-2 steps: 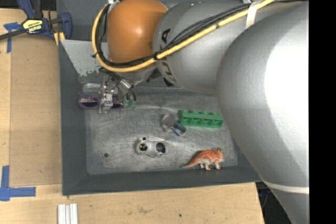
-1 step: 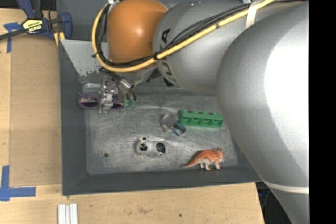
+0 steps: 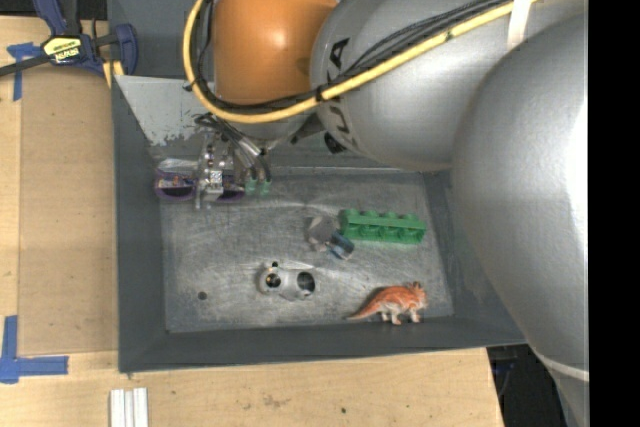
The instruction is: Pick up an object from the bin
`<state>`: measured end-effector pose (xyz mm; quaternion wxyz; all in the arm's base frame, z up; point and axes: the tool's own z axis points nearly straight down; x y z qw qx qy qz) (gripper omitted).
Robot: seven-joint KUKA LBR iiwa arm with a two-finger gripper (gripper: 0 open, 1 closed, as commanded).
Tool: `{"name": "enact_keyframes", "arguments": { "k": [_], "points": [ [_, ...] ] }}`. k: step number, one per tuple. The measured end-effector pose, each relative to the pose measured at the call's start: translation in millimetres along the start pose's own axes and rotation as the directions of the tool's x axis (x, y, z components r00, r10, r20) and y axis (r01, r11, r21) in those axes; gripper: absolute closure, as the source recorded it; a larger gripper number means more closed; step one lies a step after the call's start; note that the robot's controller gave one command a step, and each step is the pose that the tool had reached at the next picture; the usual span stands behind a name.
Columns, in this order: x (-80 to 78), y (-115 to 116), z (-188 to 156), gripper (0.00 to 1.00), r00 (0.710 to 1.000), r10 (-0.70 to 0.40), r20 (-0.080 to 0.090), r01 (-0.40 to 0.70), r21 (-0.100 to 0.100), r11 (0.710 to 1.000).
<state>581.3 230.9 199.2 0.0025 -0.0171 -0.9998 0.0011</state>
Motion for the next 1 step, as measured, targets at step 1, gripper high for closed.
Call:
{"name": "enact_keyframes", "arguments": {
  "k": [1],
  "points": [
    [-2.8,-15.0,-61.2,1.00,1.000,-0.018,0.006,0.018,-0.002,1.000]
  ]
}}
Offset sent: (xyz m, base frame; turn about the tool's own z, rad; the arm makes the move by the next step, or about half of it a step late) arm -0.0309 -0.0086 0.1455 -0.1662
